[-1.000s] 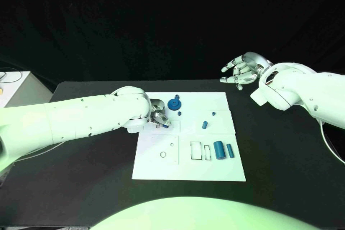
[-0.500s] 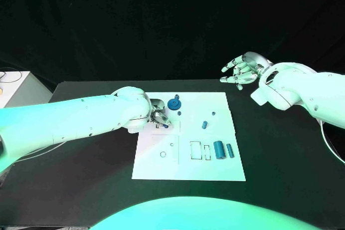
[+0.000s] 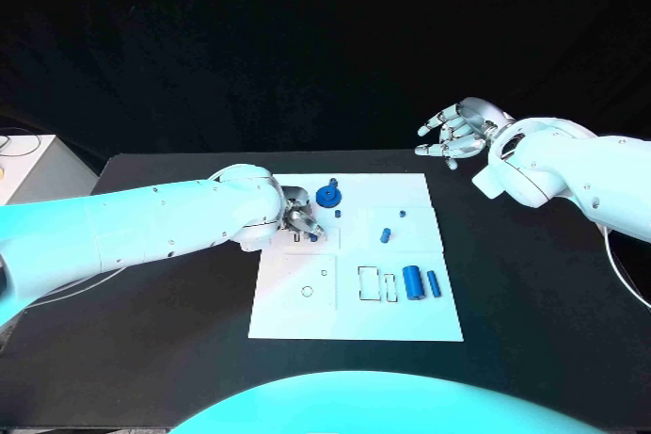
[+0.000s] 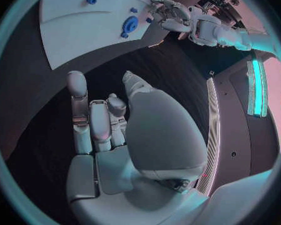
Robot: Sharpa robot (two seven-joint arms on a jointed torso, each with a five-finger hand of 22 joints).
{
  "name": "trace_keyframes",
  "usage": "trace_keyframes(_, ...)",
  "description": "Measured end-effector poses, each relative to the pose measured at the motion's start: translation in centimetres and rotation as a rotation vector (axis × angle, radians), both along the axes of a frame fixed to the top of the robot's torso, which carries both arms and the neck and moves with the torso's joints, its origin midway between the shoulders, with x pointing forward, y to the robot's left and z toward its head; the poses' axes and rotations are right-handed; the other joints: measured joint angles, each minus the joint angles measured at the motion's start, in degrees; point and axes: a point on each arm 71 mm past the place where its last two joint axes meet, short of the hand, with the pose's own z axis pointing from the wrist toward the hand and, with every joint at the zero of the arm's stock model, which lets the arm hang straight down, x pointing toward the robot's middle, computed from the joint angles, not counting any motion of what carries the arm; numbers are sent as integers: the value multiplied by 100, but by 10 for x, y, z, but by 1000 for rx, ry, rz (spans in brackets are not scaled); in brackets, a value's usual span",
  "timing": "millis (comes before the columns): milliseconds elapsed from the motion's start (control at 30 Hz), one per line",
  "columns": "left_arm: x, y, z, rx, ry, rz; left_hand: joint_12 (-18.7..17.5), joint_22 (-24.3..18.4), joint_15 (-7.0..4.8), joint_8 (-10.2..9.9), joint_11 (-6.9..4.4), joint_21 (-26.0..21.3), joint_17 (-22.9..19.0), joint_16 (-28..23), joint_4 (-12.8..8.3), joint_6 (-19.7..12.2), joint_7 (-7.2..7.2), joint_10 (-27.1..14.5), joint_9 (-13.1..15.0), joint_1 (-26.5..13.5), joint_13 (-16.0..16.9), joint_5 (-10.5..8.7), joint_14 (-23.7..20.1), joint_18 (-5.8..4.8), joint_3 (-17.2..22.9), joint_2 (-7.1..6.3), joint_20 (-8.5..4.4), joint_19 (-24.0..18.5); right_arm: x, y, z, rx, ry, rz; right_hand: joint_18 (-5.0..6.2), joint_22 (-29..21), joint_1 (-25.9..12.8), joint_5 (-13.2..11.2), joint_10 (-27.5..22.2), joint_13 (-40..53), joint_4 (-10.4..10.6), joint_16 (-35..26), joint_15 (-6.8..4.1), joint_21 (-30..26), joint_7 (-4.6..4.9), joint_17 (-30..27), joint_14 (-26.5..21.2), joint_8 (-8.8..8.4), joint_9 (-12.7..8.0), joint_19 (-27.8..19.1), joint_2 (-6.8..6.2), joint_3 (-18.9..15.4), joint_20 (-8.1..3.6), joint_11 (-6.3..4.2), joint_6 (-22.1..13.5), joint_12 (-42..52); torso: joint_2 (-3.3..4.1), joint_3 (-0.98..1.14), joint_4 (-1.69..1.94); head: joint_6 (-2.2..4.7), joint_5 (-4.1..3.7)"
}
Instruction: Assemble the parts on the task board
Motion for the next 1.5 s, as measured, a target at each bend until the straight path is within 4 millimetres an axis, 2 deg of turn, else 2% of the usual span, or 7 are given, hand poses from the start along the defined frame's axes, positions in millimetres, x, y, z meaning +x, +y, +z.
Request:
trace_keyframes(100, 0, 0, 0, 0, 0, 1, 0, 0, 0, 0, 0, -7, 0, 0, 107, -19, 1, 0, -16, 44, -12, -222, 0, 0, -136, -43, 0, 0, 0, 0, 0, 0, 0, 0, 0, -6, 0, 0, -18, -3, 0, 0, 0, -12, 0, -4, 0, 0, 0, 0, 0, 0, 0, 18, 0, 0, 0, -1, 0, 0, -4)
trace_keyframes(367, 1, 1, 0, 0, 0, 5, 0, 0, 0, -1, 23, -7, 0, 0, 274, 6, 21, -24, -30, 84, -20, -431, 0, 0, -349, -83, 0, 0, 0, -1, 0, 0, 0, -1, 0, -11, 0, 0, -18, -4, 0, -11, 2, -13, 0, -6, -2, 0, 0, 0, 0, 0, 0, 18, 0, 0, 0, -3, 1, -4, -13)
trace_keyframes(600, 1, 2, -1, -2, 0, 8, 0, 0, 0, -1, 23, -7, 0, 0, 415, 6, 21, -24, -37, 88, -26, -532, 0, 0, -491, -86, 0, 0, 0, -1, 0, 0, 0, -2, 8, -50, -1, 0, -19, -27, 0, -54, 21, -67, -2, -35, -21, 0, -1, -21, -1, 0, 21, 17, -37, 0, 0, -5, 3, 2, -17)
trace_keyframes(667, 0, 3, -1, -2, 1, 9, 0, 0, 0, -1, 23, -7, 0, 0, 457, 7, 20, -24, -37, 88, -26, -556, 0, 0, -532, -86, 0, 0, 0, -1, 0, 0, 0, -2, 90, -70, -17, 0, -40, -38, 0, -54, 0, -110, -2, -48, -42, 0, -1, -21, -17, 0, 21, -3, -38, 0, 0, -7, 3, 4, -20)
trace_keyframes(1033, -2, 10, 2, -13, 2, 18, 23, 0, 1, -1, 24, -7, 0, 0, 664, 6, 20, -23, -43, 133, -30, -782, -1, 0, -740, -132, 0, 0, 0, -2, -1, -1, 1, -4, 90, -93, -23, 0, -71, -57, 0, -77, 20, -146, -2, -64, -62, 0, -1, -21, -23, 0, 20, 27, -38, -31, 0, -9, 3, 8, -29)
trace_keyframes(1233, 0, 12, 12, -38, -11, 27, 23, 0, 1, -1, 24, -26, 0, 0, 787, 6, 20, -23, -48, 163, -30, -885, -1, 0, -863, -162, 0, 0, -1, -2, -2, -1, 4, -3, 90, -93, -23, 0, -71, -57, 0, -77, 20, -146, -2, -64, -62, -1, -1, -20, -23, 0, 20, 27, -38, -31, -2, -9, 2, 24, -34)
trace_keyframes(1500, 3, 11, 29, -84, -33, 36, 23, 0, 1, -1, 22, -26, 0, 0, 1097, 6, 20, -25, -55, 336, -58, -1323, -1, 0, -1091, -154, 0, 0, -1, -1, -4, -1, 7, -2, 90, -101, -23, 0, -71, -57, 0, -77, 20, -146, 14, -64, -62, -1, -2, -20, -23, 0, 20, 27, -56, -31, -4, -6, 3, 58, -30)
